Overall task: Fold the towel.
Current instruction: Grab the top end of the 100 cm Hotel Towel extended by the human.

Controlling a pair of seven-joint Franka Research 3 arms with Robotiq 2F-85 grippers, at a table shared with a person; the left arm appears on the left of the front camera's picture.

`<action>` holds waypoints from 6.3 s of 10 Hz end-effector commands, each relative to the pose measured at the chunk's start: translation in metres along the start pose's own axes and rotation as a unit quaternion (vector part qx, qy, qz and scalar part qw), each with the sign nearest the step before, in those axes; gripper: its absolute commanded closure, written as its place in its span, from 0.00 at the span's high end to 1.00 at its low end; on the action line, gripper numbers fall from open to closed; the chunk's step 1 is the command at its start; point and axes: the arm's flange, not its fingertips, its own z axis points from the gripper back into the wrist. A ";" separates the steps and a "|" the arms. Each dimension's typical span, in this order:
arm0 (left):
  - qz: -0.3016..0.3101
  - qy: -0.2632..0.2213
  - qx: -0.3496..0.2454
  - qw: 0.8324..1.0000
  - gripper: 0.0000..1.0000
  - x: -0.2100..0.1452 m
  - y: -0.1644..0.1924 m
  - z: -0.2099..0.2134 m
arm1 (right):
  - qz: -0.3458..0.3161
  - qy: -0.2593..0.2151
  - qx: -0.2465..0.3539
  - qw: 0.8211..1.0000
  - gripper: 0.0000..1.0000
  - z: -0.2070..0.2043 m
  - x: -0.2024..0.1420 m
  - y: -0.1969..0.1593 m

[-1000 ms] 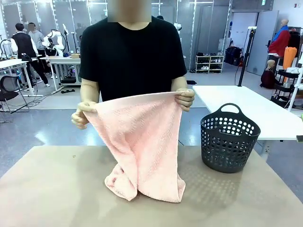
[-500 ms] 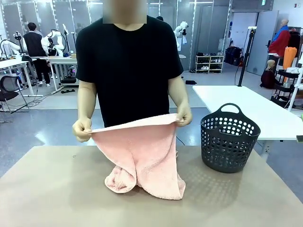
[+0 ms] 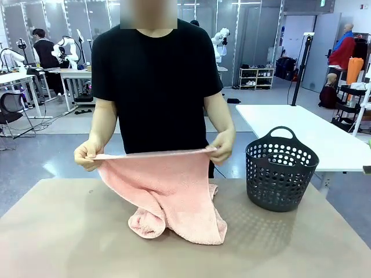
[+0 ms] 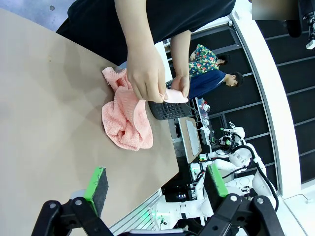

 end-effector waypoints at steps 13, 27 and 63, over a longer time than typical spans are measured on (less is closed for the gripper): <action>-0.444 0.236 0.087 0.860 1.00 -0.005 -0.178 -0.096 | 0.410 0.259 -0.154 0.861 1.00 -0.104 0.033 0.156; -0.692 0.362 0.134 0.610 1.00 -0.060 -0.329 -0.187 | 0.579 0.358 -0.158 0.715 1.00 -0.209 0.019 0.275; -0.676 0.477 0.172 0.534 0.00 0.009 -0.272 -0.399 | 0.620 0.466 -0.257 0.577 0.00 -0.394 0.087 0.197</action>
